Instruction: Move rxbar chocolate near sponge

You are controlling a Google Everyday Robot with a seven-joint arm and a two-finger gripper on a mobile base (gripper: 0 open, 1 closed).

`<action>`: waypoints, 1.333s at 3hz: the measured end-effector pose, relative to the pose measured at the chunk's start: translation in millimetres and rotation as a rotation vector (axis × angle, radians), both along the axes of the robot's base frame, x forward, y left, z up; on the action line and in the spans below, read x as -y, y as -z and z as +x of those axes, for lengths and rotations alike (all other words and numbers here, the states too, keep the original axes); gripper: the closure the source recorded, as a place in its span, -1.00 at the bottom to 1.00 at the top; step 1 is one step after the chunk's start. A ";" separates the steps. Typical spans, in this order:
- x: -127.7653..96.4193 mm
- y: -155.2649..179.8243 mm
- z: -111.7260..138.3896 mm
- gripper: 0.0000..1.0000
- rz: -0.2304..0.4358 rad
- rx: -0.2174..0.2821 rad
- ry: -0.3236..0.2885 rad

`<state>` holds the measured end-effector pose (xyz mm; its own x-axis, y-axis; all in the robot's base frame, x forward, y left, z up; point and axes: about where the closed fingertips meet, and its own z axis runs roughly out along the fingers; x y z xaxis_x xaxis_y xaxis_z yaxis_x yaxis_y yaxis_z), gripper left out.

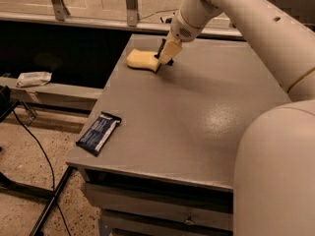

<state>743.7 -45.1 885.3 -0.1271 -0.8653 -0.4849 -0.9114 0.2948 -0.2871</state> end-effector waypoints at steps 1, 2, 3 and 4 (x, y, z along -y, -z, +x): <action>-1.4 2.5 0.2 -1.00 -0.001 -0.004 -0.002; -0.6 0.3 -0.3 -1.00 0.037 -0.008 -0.026; 29.3 -20.5 -0.3 -1.00 0.134 0.015 -0.047; 79.7 -52.6 -3.8 -1.00 0.146 0.093 0.018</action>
Offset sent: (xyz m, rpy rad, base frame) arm -0.0022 -0.0131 0.0247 0.2436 0.0234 0.1516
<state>740.0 -124.8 937.9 -0.0908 -0.7828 -0.6156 -0.8773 0.3555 -0.3225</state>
